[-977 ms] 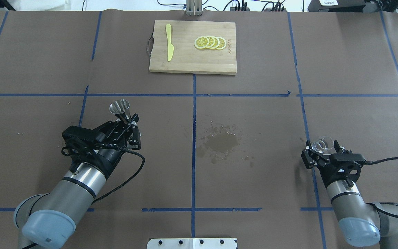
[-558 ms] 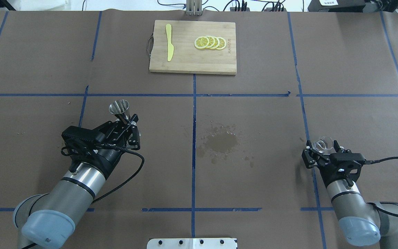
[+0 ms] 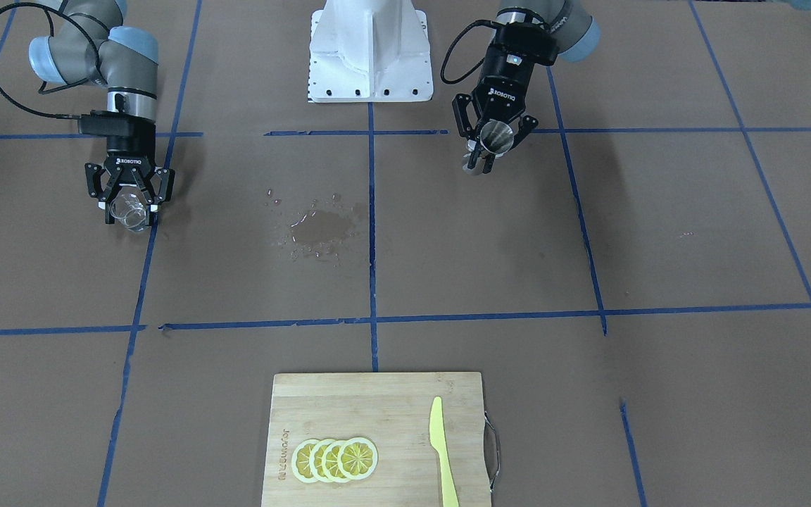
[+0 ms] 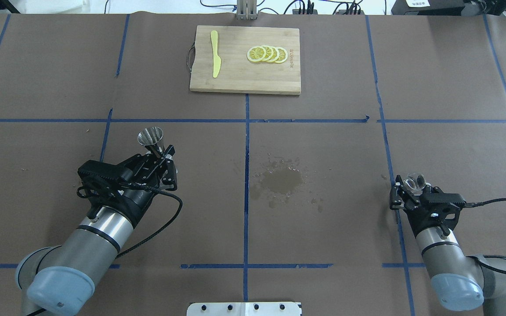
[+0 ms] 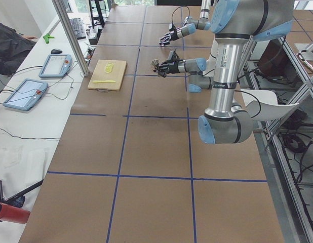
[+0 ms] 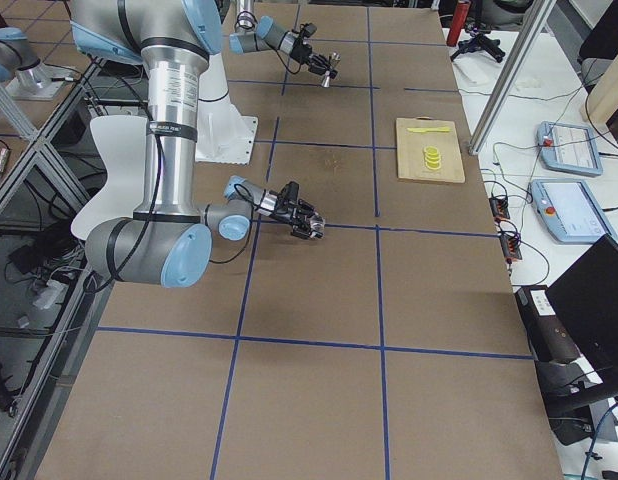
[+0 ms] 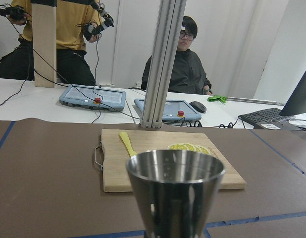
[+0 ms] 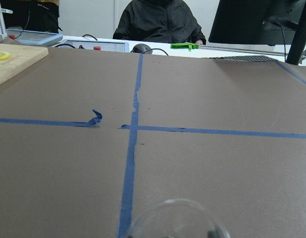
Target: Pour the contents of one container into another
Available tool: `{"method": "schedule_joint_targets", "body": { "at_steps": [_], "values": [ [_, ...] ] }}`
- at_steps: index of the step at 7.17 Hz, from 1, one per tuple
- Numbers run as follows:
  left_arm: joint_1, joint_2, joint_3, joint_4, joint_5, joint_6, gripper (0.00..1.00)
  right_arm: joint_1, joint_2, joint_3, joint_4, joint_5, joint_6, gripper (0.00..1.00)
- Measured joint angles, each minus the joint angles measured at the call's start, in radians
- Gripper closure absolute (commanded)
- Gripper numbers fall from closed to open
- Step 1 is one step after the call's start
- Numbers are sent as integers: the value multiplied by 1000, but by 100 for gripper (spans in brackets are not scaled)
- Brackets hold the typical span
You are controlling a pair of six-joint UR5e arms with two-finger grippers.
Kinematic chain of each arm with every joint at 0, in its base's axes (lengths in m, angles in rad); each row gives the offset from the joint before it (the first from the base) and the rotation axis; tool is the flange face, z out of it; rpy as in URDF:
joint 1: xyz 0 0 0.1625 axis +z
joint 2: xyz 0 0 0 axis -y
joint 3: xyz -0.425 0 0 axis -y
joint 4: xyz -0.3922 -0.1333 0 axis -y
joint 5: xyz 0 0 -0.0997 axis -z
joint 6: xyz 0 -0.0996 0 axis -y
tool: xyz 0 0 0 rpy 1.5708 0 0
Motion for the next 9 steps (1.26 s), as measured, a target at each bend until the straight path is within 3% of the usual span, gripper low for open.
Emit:
{"method": "schedule_joint_targets", "body": {
  "at_steps": [5,9],
  "values": [
    [5,-5,7,0,-1,0,100,31,0,18,150,54,-134,100],
    [26,-103,120,-1,-3,44,100,42,14,166,166,59,-505,100]
  ]
}}
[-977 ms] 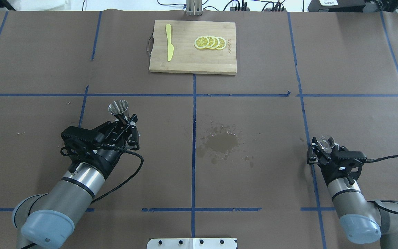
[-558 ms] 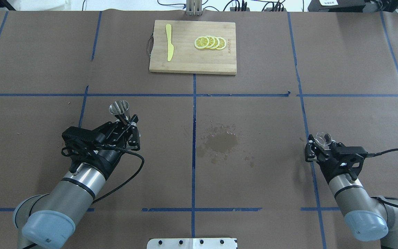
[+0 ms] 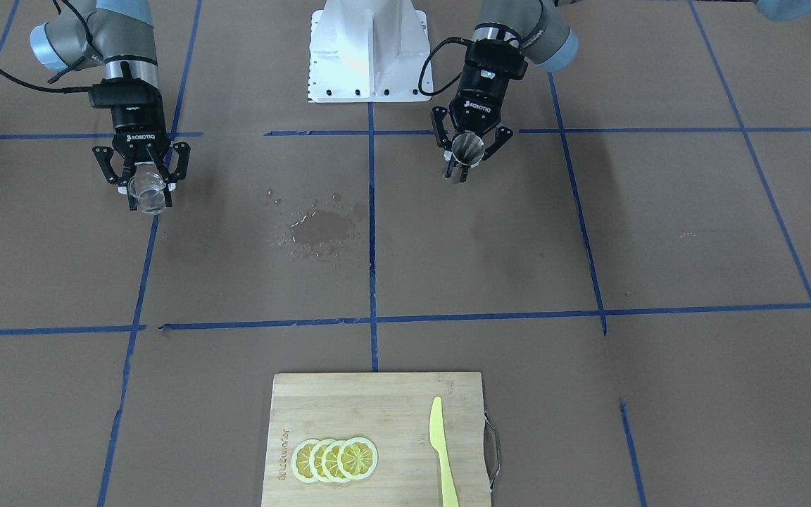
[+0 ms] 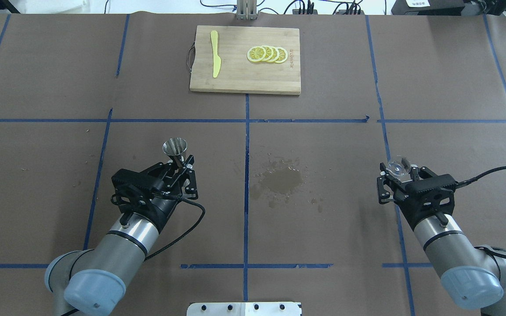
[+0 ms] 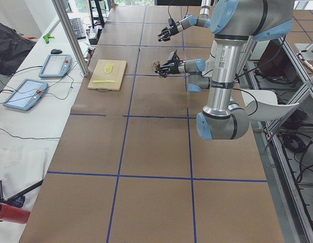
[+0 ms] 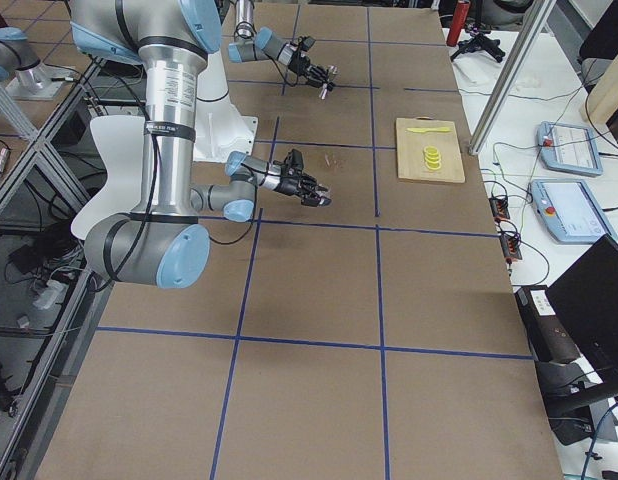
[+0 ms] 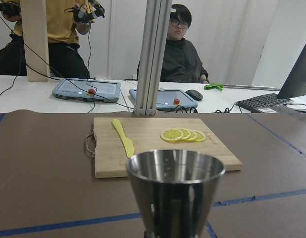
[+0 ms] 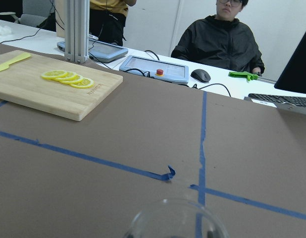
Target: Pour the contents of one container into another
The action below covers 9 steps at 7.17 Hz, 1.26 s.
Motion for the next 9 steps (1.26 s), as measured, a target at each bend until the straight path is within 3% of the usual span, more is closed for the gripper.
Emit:
{"method": "schedule_joint_targets", "body": {
  "at_steps": [4,6,9],
  "values": [
    [13,-67,41,0,-49,61,100,60,156,38,-7,52,-256,100],
    [0,-102,46,-40,-150,176,100,116,213,40,-31,117,-357,100],
    [-82,-179,136,-143,-364,332,100,140,317,41,-156,131,-455,100]
  ]
}}
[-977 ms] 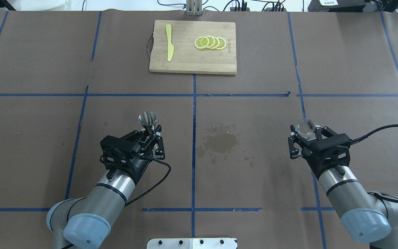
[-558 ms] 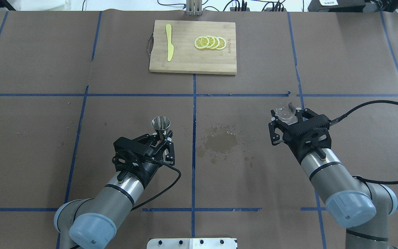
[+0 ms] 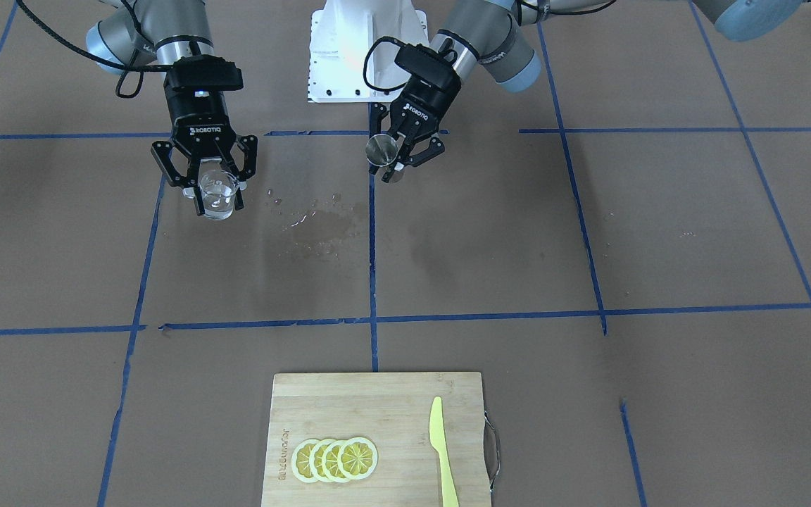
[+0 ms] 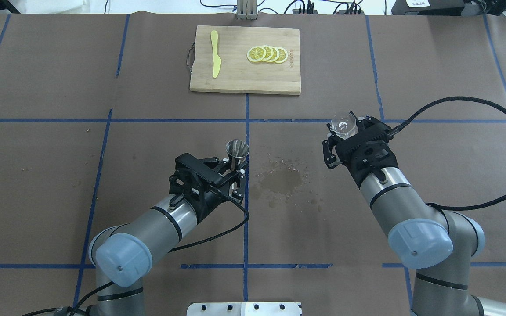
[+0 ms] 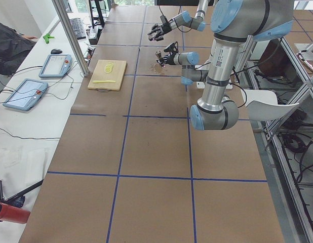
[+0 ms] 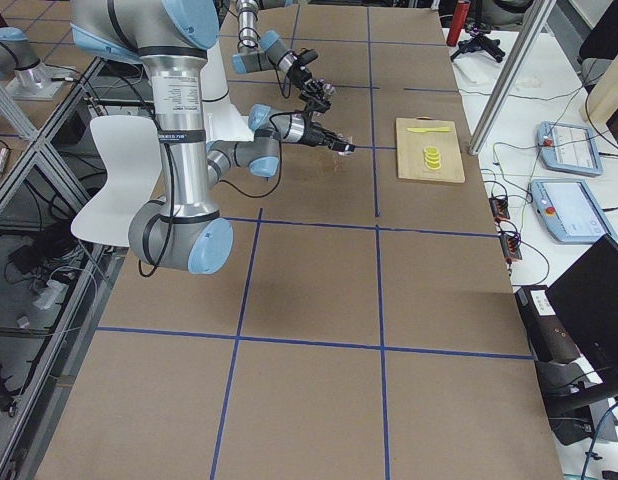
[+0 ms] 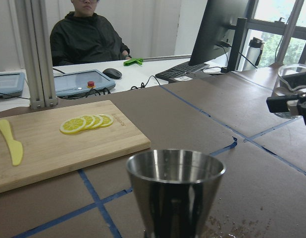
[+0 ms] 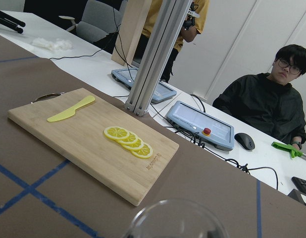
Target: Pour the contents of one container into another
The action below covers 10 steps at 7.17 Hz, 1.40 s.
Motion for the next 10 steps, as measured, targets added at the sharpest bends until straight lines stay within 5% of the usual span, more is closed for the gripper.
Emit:
{"method": "schedule_joint_targets", "body": {
  "at_steps": [5,10],
  "values": [
    [-13,-128,158,-16,-34,18,100,37,122,9,-97,-5,-159,100],
    [-16,-189,213,-16,-38,18,100,51,132,17,-109,-10,-290,100]
  ]
}}
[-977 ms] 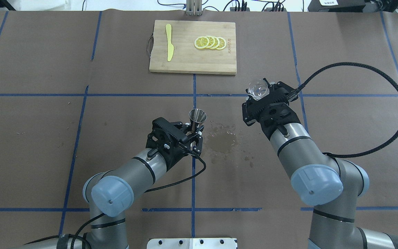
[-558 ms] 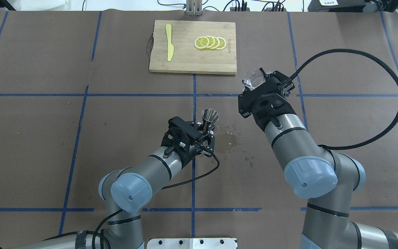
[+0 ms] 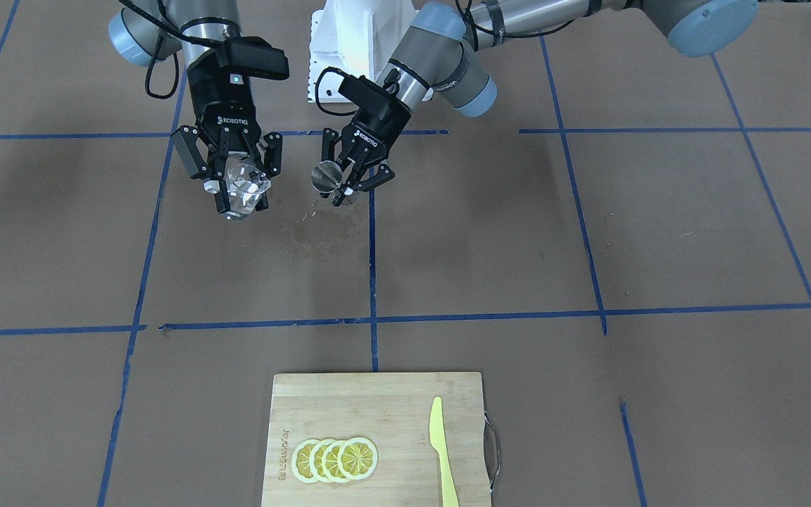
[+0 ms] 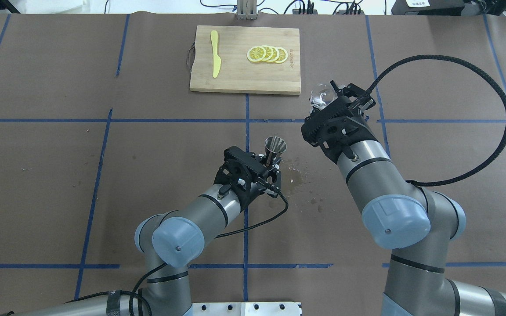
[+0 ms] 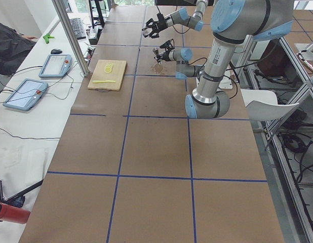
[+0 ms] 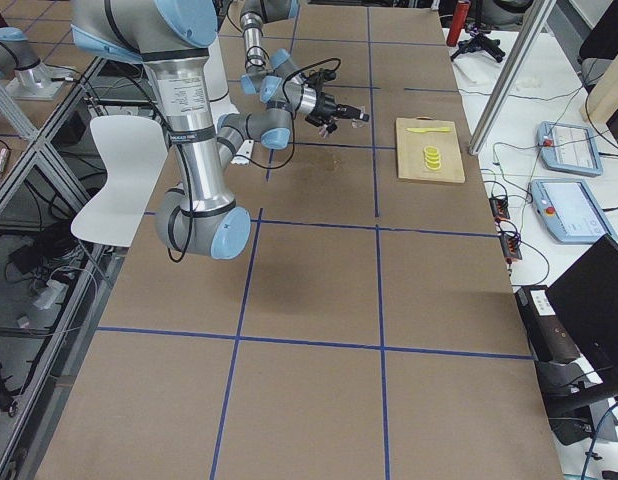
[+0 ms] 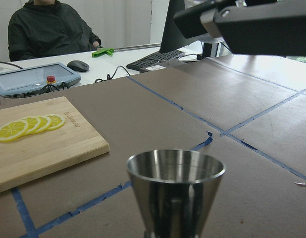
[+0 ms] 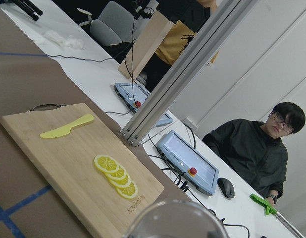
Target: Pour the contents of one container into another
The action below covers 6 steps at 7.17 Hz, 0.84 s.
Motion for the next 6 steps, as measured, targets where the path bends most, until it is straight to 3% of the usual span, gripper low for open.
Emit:
{"method": "schedule_joint_targets", "body": {
  "at_steps": [6],
  "values": [
    [-26,-64,66,-1,-3,-1,100,-2,-3,53,-92,-12,-45,100]
  ]
}}
